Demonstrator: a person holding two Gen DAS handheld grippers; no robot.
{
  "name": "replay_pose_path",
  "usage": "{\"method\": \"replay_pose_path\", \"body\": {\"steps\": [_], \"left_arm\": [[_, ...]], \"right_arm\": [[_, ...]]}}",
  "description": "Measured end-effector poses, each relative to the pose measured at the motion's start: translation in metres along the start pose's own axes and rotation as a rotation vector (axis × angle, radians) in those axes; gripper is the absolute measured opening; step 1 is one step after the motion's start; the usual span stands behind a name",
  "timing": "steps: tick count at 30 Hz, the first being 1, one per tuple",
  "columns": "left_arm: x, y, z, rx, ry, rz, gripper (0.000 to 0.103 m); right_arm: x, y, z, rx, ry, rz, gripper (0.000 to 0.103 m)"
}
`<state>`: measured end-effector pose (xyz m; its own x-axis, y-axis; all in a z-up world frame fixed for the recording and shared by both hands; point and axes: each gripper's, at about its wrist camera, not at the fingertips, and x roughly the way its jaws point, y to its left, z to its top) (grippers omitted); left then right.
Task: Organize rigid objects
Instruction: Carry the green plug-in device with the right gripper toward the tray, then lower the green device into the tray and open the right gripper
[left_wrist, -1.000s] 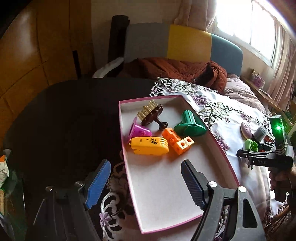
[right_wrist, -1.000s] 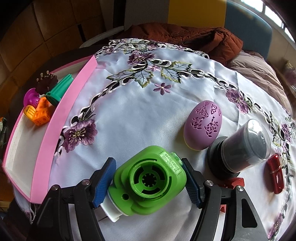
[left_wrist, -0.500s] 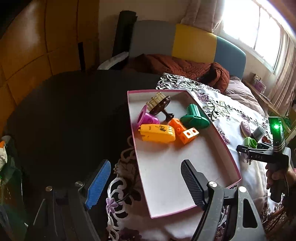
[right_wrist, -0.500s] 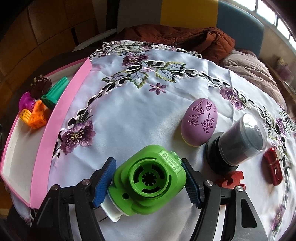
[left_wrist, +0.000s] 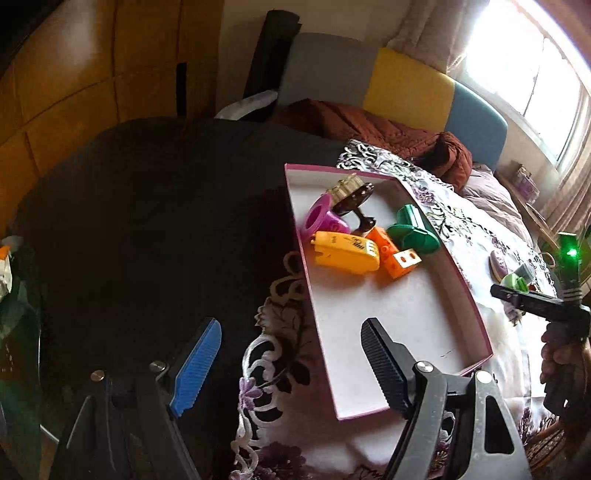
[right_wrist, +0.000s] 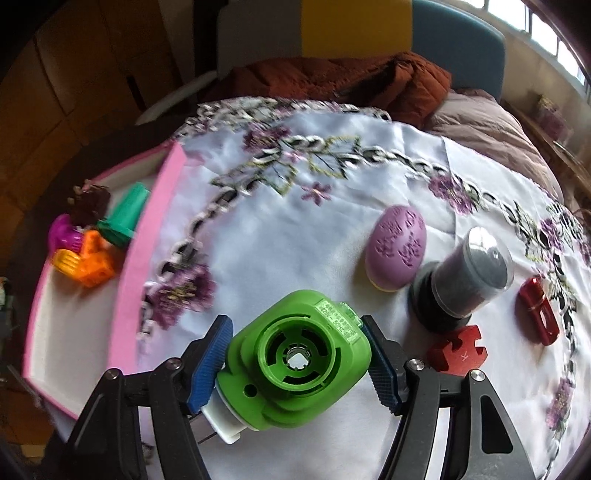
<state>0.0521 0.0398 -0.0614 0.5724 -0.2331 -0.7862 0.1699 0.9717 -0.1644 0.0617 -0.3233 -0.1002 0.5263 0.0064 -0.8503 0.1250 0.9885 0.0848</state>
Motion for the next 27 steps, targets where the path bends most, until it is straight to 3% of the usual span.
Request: {"method": "replay_pose_path", "body": {"steps": [11, 18, 21, 24, 27], "left_arm": [[-0.002, 0.008, 0.000, -0.026, 0.003, 0.000, 0.078], [-0.004, 0.006, 0.000, -0.027, 0.007, -0.047, 0.073], [-0.004, 0.006, 0.000, -0.028, 0.008, -0.048, 0.073], [-0.003, 0.006, -0.001, -0.031, 0.017, -0.050, 0.073], [-0.001, 0.007, -0.001, -0.031, 0.023, -0.051, 0.073]], "right_arm": [[-0.040, 0.066, 0.014, -0.130, -0.089, 0.165, 0.070], [-0.031, 0.127, 0.011, -0.298, -0.031, 0.254, 0.070], [-0.016, 0.150, 0.012, -0.379, 0.014, 0.243, 0.070], [0.012, 0.162, 0.019, -0.422, 0.115, 0.236, 0.070], [0.034, 0.171, 0.025, -0.474, 0.132, 0.154, 0.070]]}}
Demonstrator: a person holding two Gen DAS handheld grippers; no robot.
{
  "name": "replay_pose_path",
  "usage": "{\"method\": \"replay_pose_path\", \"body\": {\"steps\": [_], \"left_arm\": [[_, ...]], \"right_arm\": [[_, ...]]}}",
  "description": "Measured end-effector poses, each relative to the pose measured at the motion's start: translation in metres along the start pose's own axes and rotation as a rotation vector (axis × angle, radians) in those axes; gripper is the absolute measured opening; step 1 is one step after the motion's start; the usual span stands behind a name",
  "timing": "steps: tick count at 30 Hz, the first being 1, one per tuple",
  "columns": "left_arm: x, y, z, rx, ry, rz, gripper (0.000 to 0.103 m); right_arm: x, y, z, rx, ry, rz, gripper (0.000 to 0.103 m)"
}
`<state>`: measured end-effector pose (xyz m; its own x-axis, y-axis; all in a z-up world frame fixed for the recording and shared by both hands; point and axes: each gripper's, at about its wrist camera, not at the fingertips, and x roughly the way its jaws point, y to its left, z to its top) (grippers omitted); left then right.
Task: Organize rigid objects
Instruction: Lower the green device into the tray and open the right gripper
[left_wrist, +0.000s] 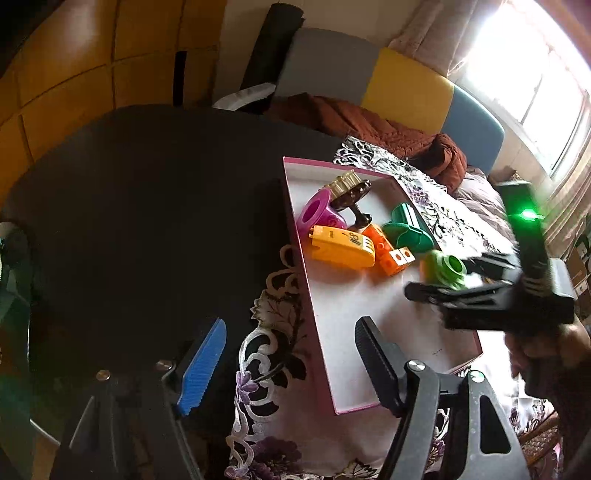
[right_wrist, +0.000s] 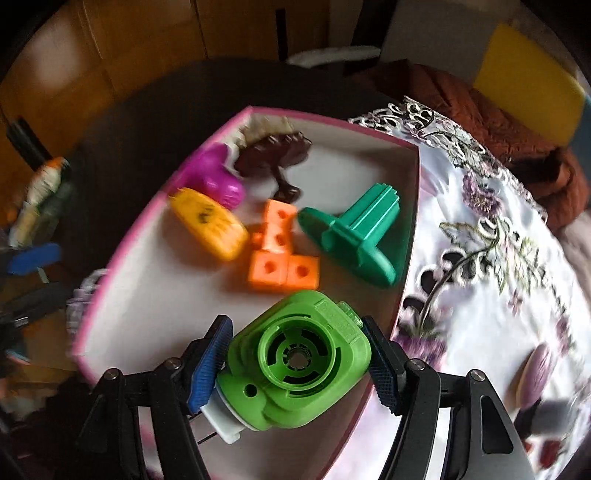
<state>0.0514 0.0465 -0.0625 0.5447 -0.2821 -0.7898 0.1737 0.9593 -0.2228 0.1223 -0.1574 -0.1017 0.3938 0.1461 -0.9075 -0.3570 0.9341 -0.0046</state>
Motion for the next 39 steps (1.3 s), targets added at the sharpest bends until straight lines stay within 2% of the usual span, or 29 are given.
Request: {"method": "replay_pose_path", "body": {"steps": [7, 19, 39], "left_arm": [[0.002, -0.001, -0.001, 0.008, 0.007, 0.002, 0.073], [-0.002, -0.007, 0.000, 0.036, -0.013, 0.023, 0.073], [-0.020, -0.029, -0.003, 0.112, -0.067, 0.063, 0.073]], "right_arm": [[0.014, -0.007, 0.022, -0.011, -0.054, -0.100, 0.068], [-0.003, -0.006, 0.017, 0.033, -0.142, -0.053, 0.091], [-0.047, -0.019, -0.022, 0.199, -0.250, -0.060, 0.092]]}}
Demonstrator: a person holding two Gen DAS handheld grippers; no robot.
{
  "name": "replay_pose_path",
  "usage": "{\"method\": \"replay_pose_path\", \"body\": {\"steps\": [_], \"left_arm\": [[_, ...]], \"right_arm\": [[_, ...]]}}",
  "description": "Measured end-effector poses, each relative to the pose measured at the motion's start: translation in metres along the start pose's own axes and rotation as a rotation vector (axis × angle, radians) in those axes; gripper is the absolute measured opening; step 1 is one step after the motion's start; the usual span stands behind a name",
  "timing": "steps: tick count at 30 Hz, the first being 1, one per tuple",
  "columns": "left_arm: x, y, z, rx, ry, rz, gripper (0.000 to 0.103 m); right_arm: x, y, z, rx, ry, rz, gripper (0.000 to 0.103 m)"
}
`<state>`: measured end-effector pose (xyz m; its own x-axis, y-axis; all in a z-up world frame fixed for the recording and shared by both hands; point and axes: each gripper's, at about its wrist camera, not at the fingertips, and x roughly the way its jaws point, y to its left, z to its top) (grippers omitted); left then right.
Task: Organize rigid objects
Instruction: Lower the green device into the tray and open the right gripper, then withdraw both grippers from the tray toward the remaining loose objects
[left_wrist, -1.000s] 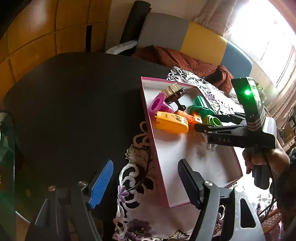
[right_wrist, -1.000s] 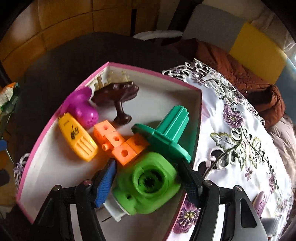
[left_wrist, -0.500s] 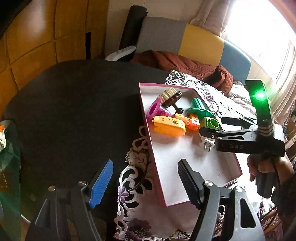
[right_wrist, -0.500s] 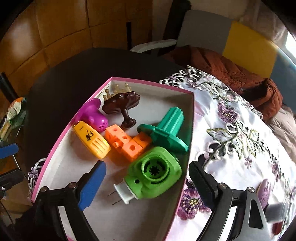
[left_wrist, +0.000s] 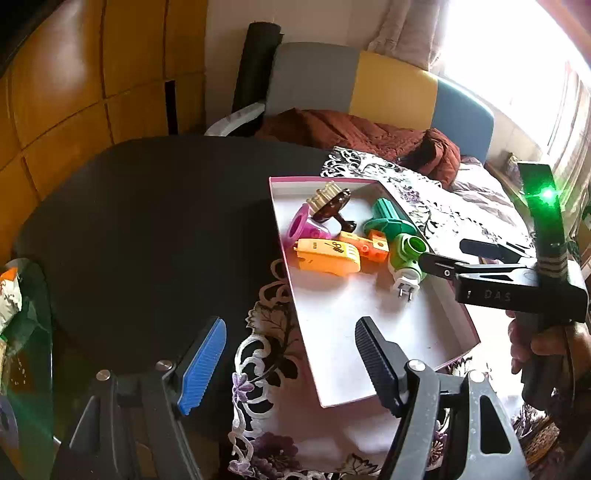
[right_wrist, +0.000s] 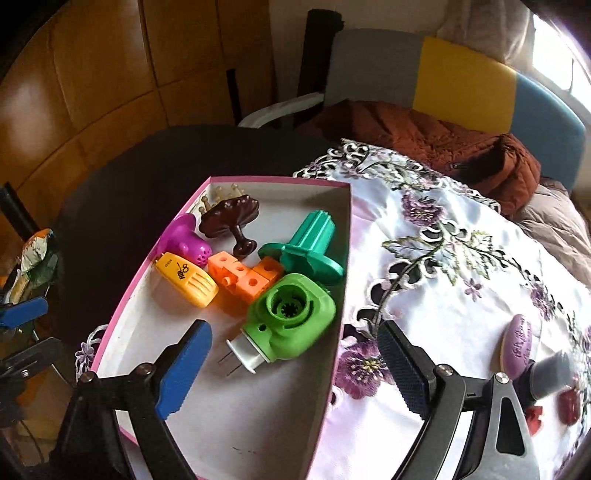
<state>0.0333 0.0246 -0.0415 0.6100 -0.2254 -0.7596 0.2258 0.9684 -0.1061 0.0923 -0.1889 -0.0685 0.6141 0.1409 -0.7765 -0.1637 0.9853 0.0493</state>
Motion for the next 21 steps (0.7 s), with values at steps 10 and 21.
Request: {"method": "replay_pose_path", "body": {"steps": [10, 21], "left_arm": [[0.001, -0.016, 0.000, 0.049, 0.004, -0.003, 0.073], [0.006, -0.030, 0.000, 0.075, 0.020, -0.012, 0.073]], "right_arm": [[-0.025, -0.023, -0.010, 0.039, -0.041, -0.028, 0.093], [-0.061, -0.082, -0.016, 0.131, -0.102, -0.123, 0.094]]}}
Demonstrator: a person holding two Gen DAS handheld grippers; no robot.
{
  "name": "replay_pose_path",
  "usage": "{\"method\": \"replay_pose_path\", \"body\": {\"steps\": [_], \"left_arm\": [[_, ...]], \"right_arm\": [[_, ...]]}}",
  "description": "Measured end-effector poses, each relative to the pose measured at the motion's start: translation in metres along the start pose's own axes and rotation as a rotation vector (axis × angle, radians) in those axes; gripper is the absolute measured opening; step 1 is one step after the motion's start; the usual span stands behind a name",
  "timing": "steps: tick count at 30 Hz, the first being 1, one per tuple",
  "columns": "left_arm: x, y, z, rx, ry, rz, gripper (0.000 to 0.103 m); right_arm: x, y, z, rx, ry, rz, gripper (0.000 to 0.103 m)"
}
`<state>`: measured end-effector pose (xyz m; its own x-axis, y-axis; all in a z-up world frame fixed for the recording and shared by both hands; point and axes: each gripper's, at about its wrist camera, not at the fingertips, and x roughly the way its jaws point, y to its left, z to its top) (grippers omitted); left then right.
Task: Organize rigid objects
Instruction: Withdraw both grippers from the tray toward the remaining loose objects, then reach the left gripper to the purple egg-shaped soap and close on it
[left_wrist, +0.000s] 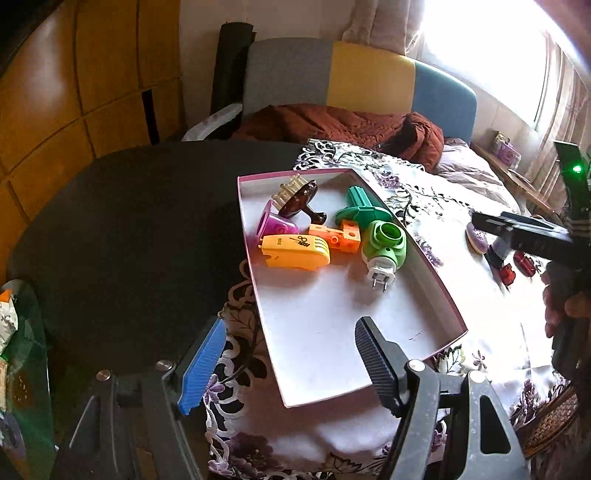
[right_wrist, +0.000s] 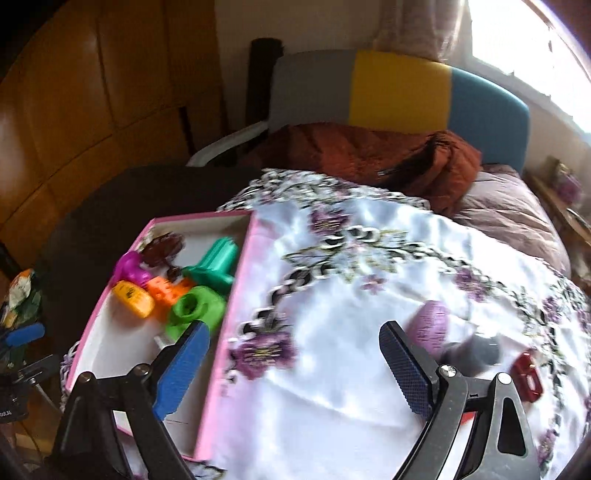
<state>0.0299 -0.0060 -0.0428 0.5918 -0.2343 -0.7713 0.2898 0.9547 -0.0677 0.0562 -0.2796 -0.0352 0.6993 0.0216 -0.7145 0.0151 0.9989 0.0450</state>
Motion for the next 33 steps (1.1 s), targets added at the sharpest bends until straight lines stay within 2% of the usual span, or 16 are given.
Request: {"method": "replay_pose_path", "body": {"steps": [7, 13, 16, 17, 20, 26, 33], "left_arm": [[0.002, -0.006, 0.006, -0.004, 0.012, -0.046, 0.073], [0.003, -0.038, 0.012, 0.099, 0.014, -0.107, 0.071], [0.007, -0.057, 0.015, 0.146, 0.023, -0.129, 0.071], [0.008, -0.064, 0.016, 0.161, 0.028, -0.138, 0.071], [0.015, -0.085, 0.023, 0.195, 0.043, -0.165, 0.071], [0.026, -0.128, 0.040, 0.252, 0.052, -0.220, 0.070], [0.054, -0.176, 0.060, 0.284, 0.086, -0.255, 0.070]], "right_arm": [[-0.032, -0.073, 0.005, 0.140, -0.094, -0.135, 0.094], [-0.051, -0.171, -0.012, 0.431, -0.150, -0.308, 0.097], [-0.051, -0.212, -0.039, 0.590, -0.137, -0.385, 0.097], [-0.050, -0.224, -0.046, 0.658, -0.104, -0.402, 0.097], [-0.057, -0.245, -0.056, 0.777, -0.125, -0.394, 0.097], [-0.056, -0.246, -0.057, 0.791, -0.111, -0.367, 0.097], [-0.061, -0.250, -0.061, 0.837, -0.133, -0.350, 0.098]]}}
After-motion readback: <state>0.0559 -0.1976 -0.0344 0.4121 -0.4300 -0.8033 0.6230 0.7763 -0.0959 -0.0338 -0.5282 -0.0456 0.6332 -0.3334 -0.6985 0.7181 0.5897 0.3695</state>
